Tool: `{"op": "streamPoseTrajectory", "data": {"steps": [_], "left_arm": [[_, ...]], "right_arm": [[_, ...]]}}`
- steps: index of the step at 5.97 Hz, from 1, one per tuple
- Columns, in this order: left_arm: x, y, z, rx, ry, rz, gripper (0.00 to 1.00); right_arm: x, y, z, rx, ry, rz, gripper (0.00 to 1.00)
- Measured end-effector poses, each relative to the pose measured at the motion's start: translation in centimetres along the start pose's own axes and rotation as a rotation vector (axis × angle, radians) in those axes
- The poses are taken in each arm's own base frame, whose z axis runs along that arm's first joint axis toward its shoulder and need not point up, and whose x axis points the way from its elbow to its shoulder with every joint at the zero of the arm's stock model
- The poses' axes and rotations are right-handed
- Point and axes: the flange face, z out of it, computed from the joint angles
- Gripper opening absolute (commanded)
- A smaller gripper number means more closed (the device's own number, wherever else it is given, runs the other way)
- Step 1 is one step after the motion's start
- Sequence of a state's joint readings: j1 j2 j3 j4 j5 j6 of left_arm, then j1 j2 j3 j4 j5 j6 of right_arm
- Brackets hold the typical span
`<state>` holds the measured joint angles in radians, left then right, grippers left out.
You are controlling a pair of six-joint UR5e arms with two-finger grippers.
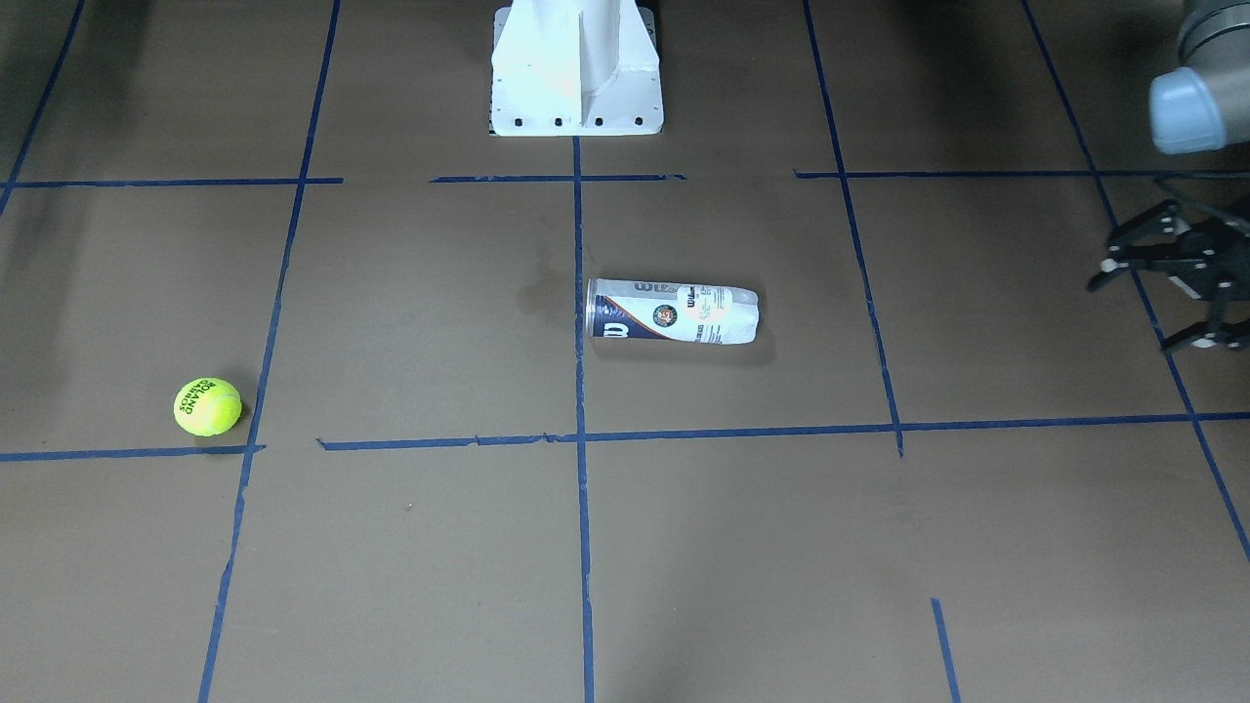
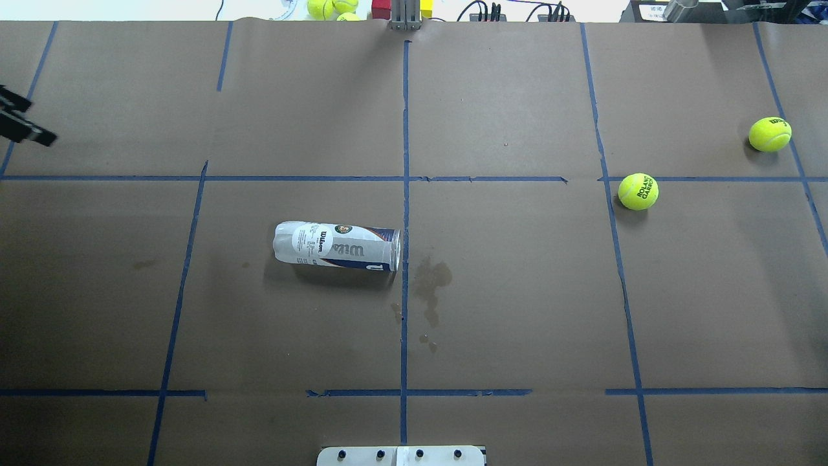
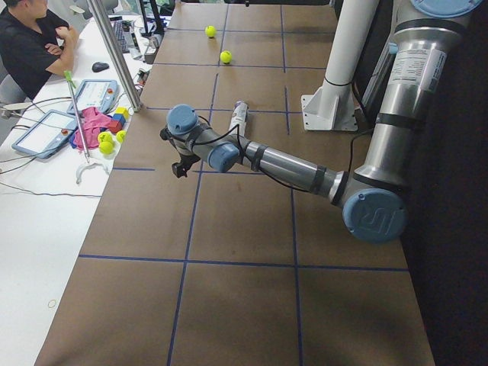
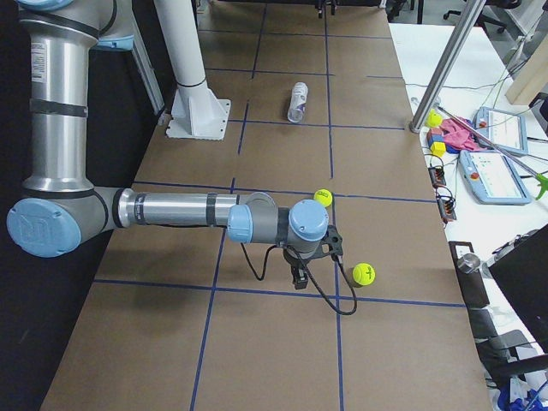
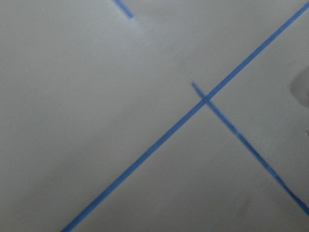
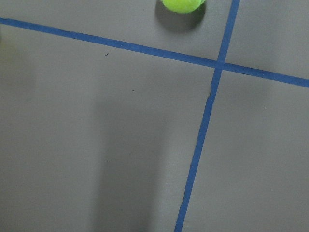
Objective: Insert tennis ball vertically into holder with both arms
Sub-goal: 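Reach the left gripper down to the clear can lying on its side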
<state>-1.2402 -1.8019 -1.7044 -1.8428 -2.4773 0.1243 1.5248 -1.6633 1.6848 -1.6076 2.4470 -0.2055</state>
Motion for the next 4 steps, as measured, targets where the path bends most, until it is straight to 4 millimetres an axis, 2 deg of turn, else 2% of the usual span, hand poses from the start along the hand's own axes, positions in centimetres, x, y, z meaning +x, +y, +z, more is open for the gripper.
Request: {"op": "streamPoseTrajectory", "data": {"steps": [2, 4], "left_arm": [[9.6, -7.8, 6.6, -0.025, -0.024, 0.142, 1.00], [18.6, -13.2, 11.4, -0.023, 0.034, 0.278, 1.00]], "right_arm": [[0.0, 0.0, 0.1, -0.002, 0.000, 0.001, 1.00], [1.0, 0.3, 0.9, -0.019, -0.001, 0.022, 1.00]]}}
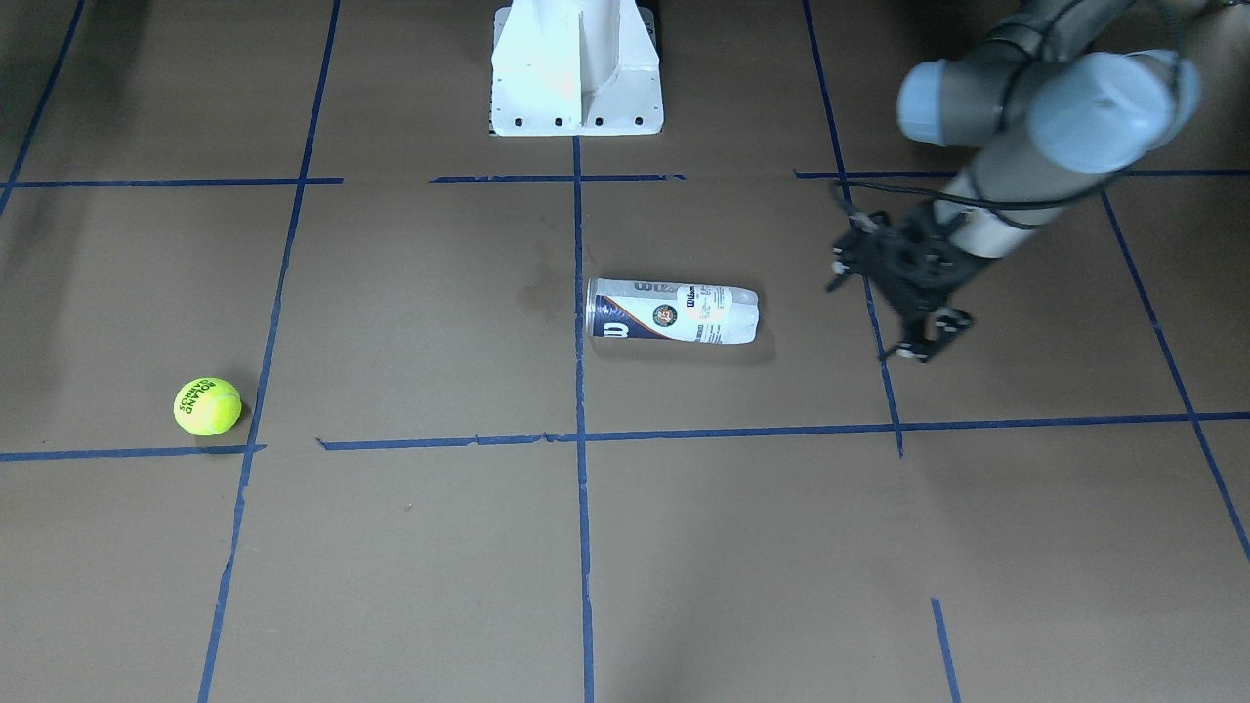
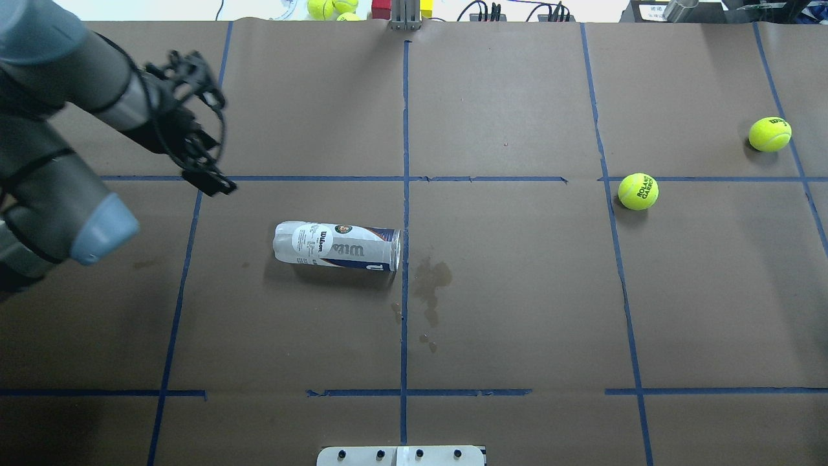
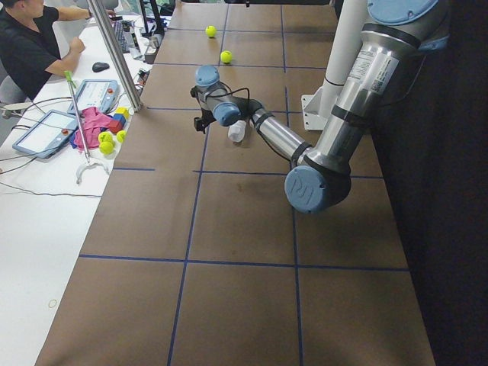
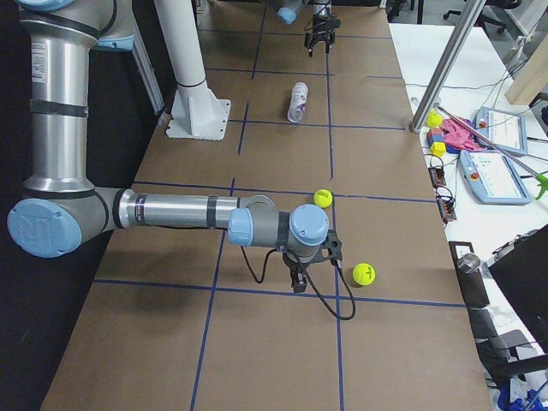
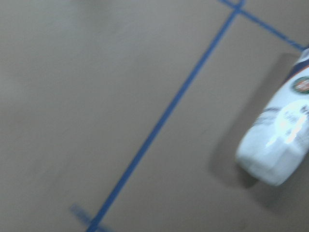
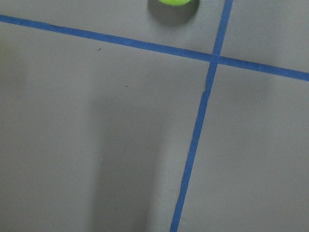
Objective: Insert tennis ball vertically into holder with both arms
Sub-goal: 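Reach the left gripper down to the clear can lying on its side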
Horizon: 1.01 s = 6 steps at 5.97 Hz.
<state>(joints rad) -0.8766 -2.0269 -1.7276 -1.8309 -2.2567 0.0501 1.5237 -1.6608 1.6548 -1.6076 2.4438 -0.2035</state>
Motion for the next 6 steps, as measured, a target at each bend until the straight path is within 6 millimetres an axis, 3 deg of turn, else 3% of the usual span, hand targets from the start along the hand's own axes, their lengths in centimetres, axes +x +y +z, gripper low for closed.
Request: {"op": "streamPoseTrajectory", "data": {"steps": [4, 5, 6], "left_arm": [[10.6, -11.2, 4.9, -0.078, -0.064, 0.203, 1.00], [12.7, -13.2, 5.7, -0.118, -0.072, 0.240, 1.00], [15.0, -13.9, 7.2, -0.144, -0.070, 0.274, 1.00]], "right_arm": [[-0.5, -0.4, -0.4, 0.009, -0.003, -0.005, 1.00], [-0.4, -0.5, -0.4, 0.008, -0.003, 0.004, 1.00], [-0.4, -0.6, -0.4, 0.009, -0.003, 0.029, 1.00]]}}
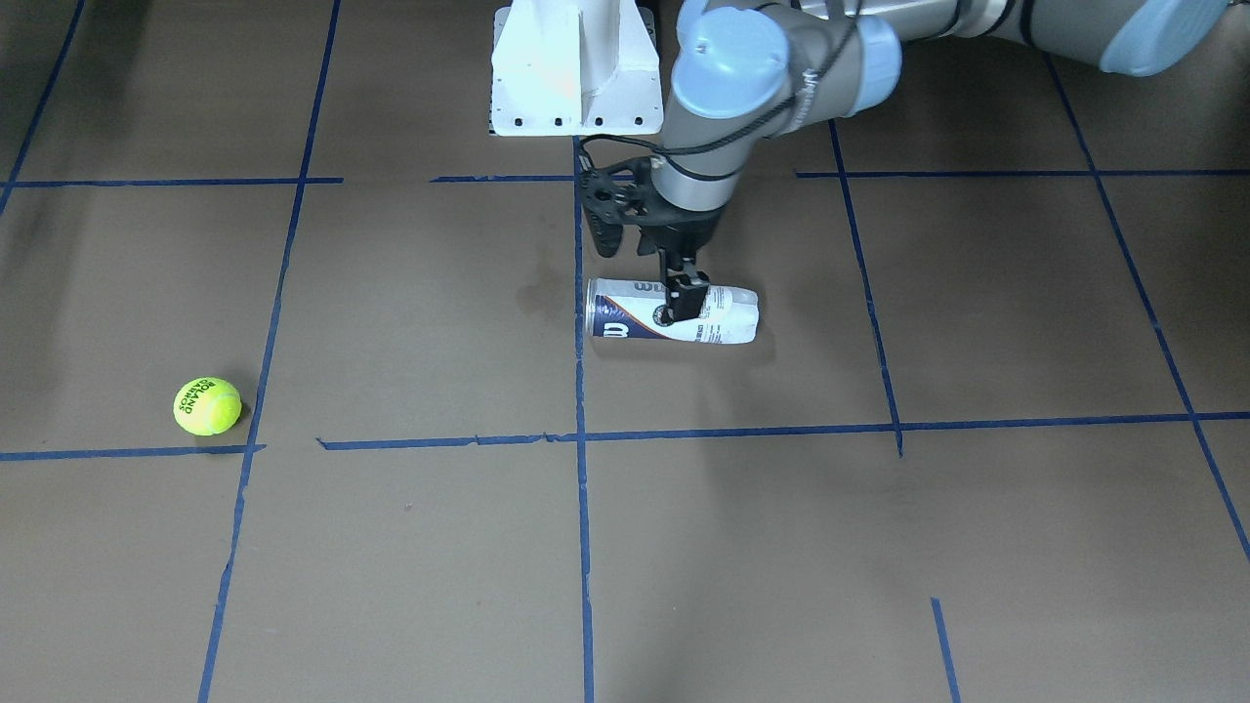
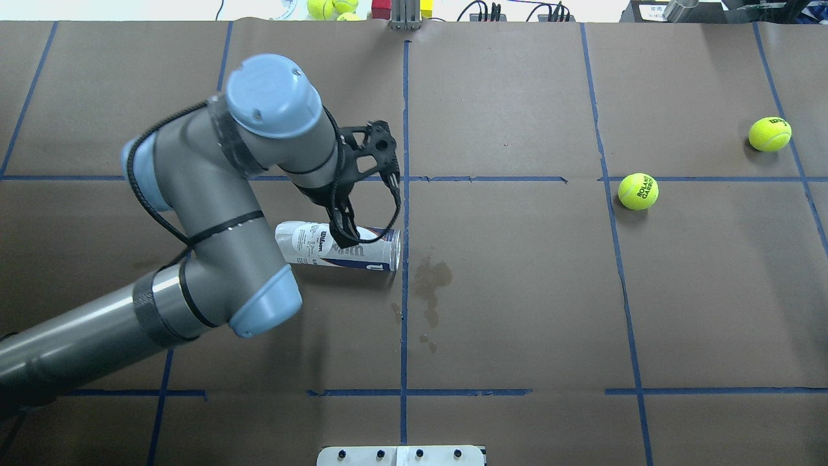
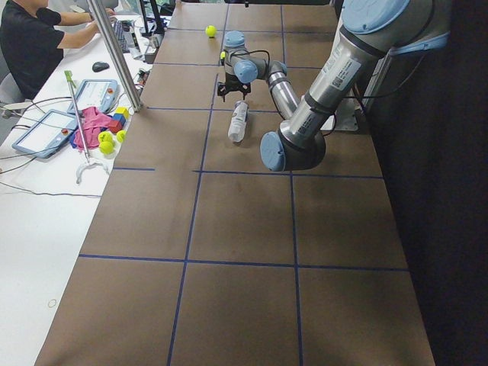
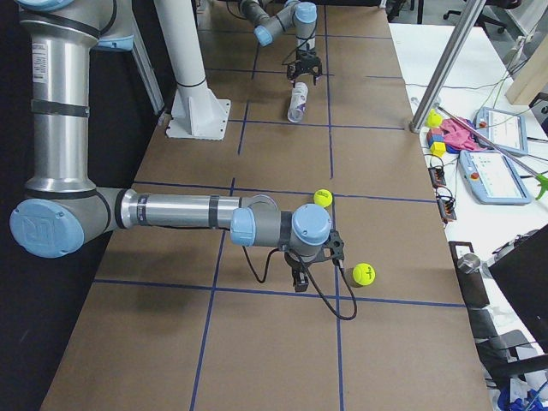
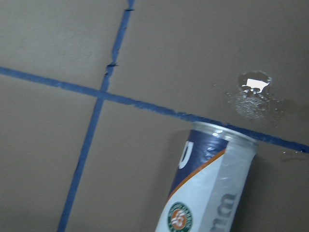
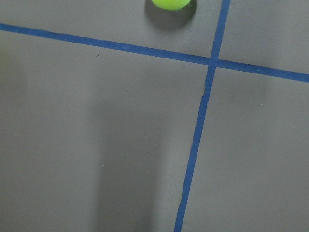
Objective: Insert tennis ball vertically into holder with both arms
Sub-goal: 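Reach the left gripper down to the clear can lying on its side, then close the left gripper on the can's open end and lift it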
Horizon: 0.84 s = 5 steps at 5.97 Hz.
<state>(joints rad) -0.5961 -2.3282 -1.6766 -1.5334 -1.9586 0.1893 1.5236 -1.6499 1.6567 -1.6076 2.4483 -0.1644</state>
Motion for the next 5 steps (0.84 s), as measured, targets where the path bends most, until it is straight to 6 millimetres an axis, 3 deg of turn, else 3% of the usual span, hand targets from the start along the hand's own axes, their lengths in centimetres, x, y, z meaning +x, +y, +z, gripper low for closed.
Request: {"op": "streamPoseTrajectory", "data": {"steps": [1, 3, 5], "left_arm": [[0.9, -1.5, 1.4, -0.033, -0.014, 0.047, 1.00], [0.6, -5.2, 3.7, -0.128, -0.045, 0.147, 1.00], [1.4, -6.9, 5.3, -0.209, -0.112, 0.245, 1.00]], "right_arm": [[-0.1, -0.1, -0.1, 0.001, 0.000, 0.024, 1.00], [-0.1, -0.1, -0.1, 0.002, -0.003, 0.041, 1.00], [0.0, -0.1, 0.0, 0.011, 0.000, 0.030, 1.00]]}}
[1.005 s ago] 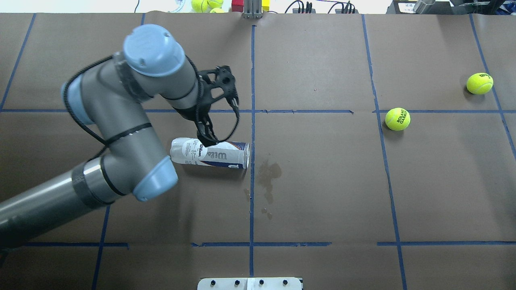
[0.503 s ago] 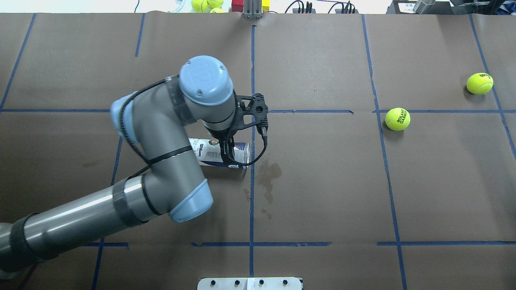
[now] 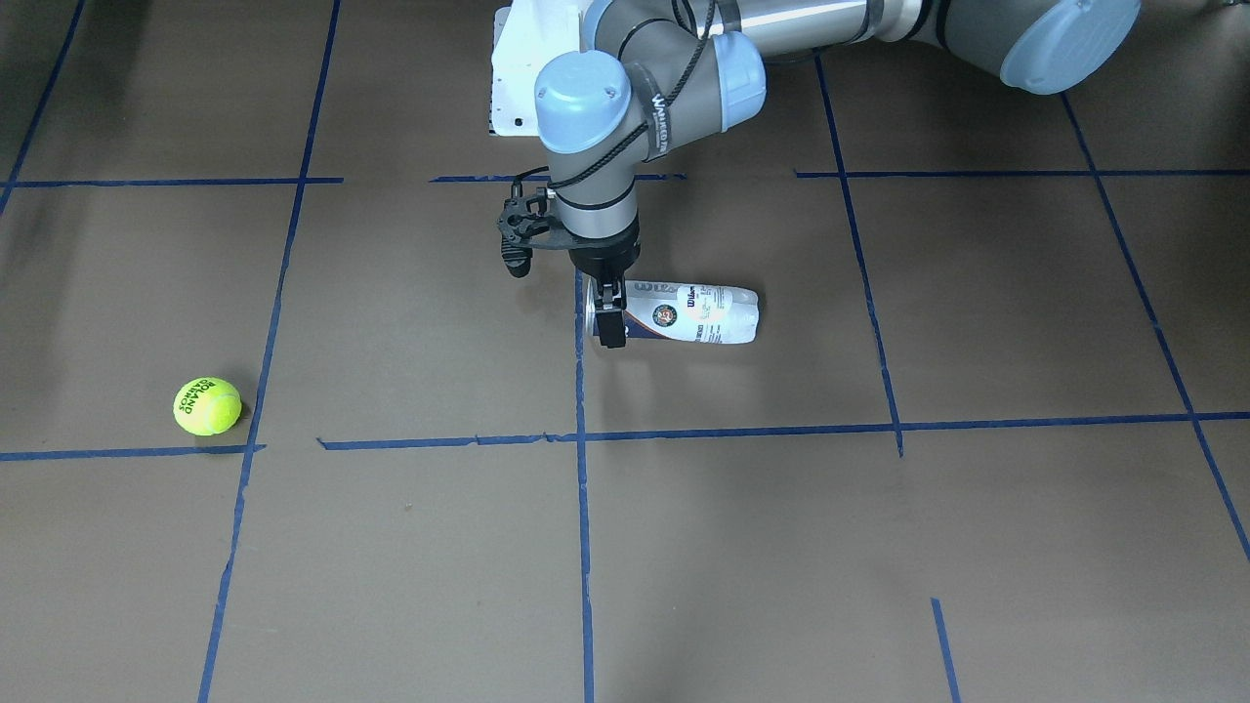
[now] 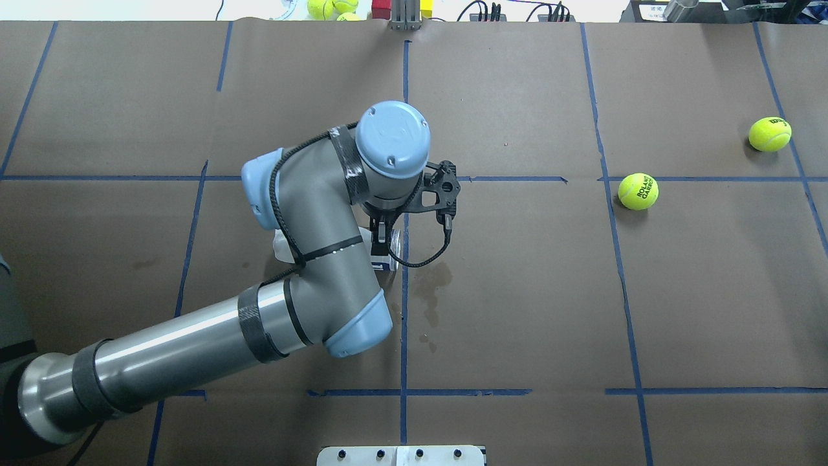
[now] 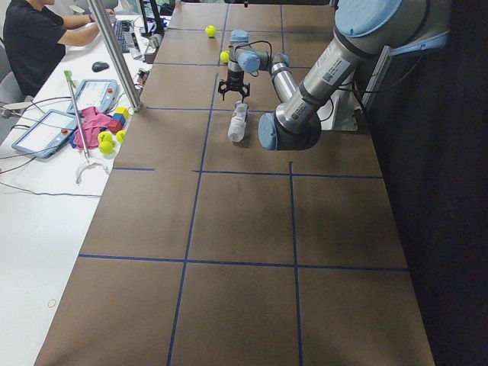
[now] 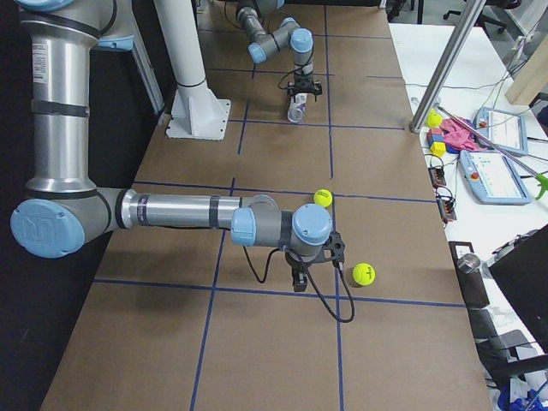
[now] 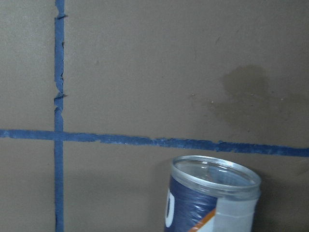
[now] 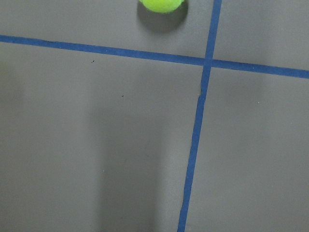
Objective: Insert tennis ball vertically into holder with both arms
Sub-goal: 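Close the left gripper on the can's open end and lift it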
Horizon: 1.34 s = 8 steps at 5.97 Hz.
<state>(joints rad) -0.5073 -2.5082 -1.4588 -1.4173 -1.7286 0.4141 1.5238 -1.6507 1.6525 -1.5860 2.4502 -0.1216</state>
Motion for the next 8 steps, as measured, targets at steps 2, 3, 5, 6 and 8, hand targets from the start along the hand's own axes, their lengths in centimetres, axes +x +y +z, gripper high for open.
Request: {"op": "streamPoseTrajectory", "data": {"steps": [2, 3, 5, 6, 8], "left_arm": [[1.8, -1.5, -0.3, -0.050, -0.023, 0.025, 1.00], [3.0, -2.1, -0.1, -0.084, -0.034, 0.039, 1.00], [5.1, -3.7, 0.4, -0.108, -0.065, 0.040, 1.00], [5.3, -4.1, 0.9, -0.117, -0.075, 0.039, 1.00], [5.5, -4.8, 2.2, -0.136, -0.097, 0.052, 1.00]], "right_arm": [[0.7, 0.5, 0.6, 0.037, 0.005, -0.044, 1.00], [0.9, 0.8, 0.8, 0.040, 0.004, -0.047, 1.00], [1.6, 1.2, 1.4, 0.035, 0.000, -0.041, 1.00], [1.7, 1.3, 1.5, 0.038, -0.003, -0.045, 1.00], [1.8, 1.4, 1.6, 0.039, -0.005, -0.045, 1.00]]}}
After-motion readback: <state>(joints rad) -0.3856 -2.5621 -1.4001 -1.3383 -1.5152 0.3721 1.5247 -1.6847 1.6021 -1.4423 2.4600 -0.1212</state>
